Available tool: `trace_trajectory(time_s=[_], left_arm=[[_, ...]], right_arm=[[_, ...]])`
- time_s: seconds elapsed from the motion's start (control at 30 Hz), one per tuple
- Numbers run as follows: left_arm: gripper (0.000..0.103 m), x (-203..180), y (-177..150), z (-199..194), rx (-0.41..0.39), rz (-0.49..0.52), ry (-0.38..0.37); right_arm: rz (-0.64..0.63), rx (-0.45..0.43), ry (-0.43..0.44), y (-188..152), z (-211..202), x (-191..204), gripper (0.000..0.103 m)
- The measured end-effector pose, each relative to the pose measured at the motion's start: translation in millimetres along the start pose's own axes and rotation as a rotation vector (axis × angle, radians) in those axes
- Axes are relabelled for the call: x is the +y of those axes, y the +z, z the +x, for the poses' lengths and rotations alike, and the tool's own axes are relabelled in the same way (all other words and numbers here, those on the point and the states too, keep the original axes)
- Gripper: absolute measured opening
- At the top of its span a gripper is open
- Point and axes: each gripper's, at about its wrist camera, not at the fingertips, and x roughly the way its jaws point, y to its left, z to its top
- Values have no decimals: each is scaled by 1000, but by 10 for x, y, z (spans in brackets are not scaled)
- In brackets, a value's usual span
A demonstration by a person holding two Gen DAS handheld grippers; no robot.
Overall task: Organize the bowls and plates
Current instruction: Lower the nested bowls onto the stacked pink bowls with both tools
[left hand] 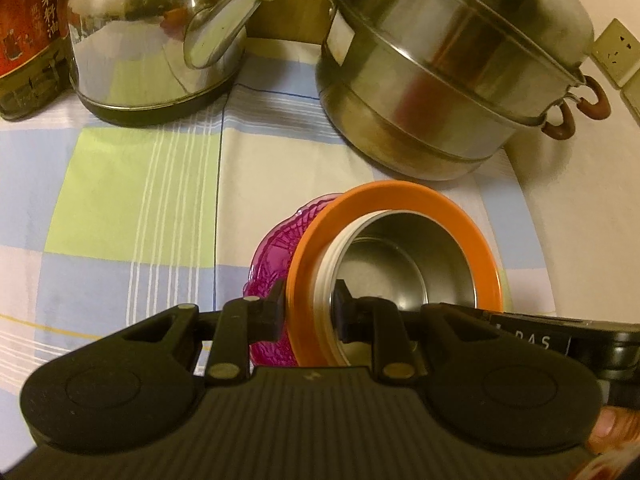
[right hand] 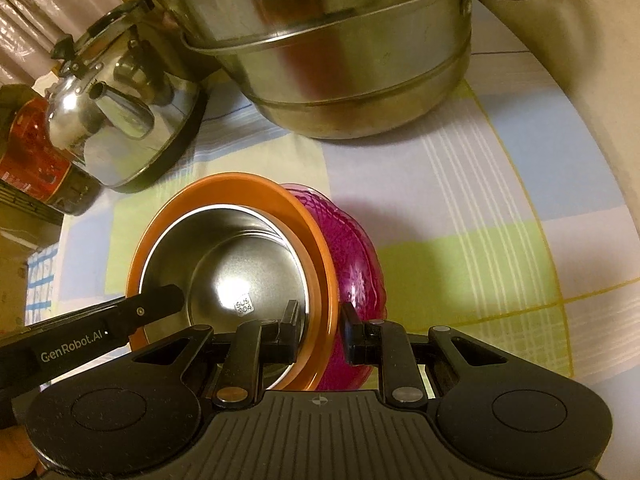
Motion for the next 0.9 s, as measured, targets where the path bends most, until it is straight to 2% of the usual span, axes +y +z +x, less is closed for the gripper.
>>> trace_trajectory(time_s=[0.33,0.7,0.73,0.77,0.8,0.87,0.9], left_arm=[[21,112,-13,130,5,-62,-21],[21,119,-56,127,-23,-52,-31],[21,121,-57,122,-24,-53,-30],[22,120,-59,113,-26,-53,-27],[25,120,-60,106,-27,-52,-25],[30,128,-57,93,-28,-55,-23],[32,138,-59,75,-35,-58,-25]], right_arm=[[-6,2,-14,3,103,12,21],[6,-26,-2,1,113,-18,22],[9,-27,4,-1,112,-21,26],[8,-30,13,0,107,-17,36],[5,-36,21,-1,96,-10,50],[3,-57,23,-11,55,1,59],[2,-66,25,-12,35,11,59]])
